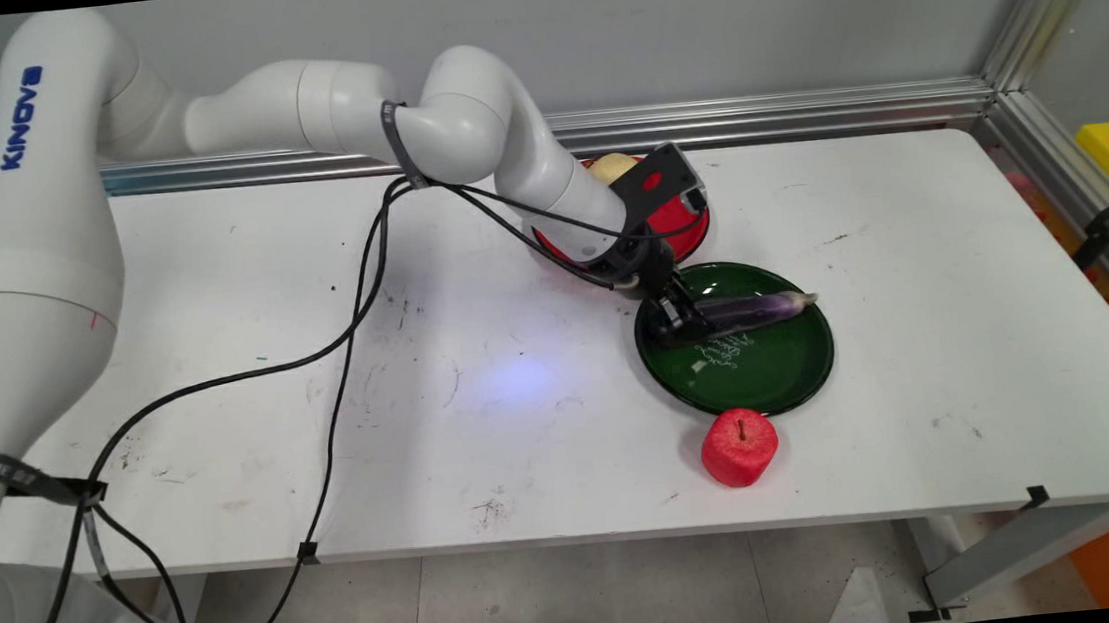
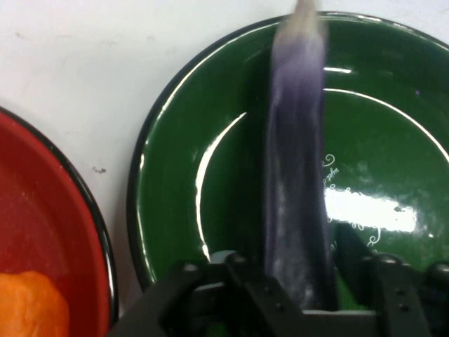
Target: Place the picked object on the green plate
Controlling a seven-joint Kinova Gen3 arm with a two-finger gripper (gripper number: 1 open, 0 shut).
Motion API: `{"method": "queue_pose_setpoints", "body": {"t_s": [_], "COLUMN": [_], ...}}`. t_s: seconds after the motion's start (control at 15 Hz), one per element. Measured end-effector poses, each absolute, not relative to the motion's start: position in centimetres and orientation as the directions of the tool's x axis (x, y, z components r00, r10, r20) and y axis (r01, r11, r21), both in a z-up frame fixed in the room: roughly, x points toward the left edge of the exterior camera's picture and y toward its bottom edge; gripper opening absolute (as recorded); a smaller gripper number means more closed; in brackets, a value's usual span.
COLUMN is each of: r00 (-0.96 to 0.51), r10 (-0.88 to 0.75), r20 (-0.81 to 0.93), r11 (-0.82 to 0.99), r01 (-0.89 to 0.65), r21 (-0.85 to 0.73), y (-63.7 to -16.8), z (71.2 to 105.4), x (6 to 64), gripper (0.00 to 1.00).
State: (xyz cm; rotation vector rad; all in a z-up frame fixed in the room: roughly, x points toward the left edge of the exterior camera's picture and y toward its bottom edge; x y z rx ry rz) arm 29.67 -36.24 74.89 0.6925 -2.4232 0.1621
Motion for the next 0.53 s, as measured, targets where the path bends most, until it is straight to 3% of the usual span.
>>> {"method": "queue_pose_setpoints", "body": {"t_s": [0.53], "r00": [-0.683], "r10": [-0.428], "r20": [0.592], "r11": [0.863], "r01": [-0.503], "r21": [0.045], "y": [-36.65], "z": [75.17], "x": [29.73], "gripper": [1.00]}}
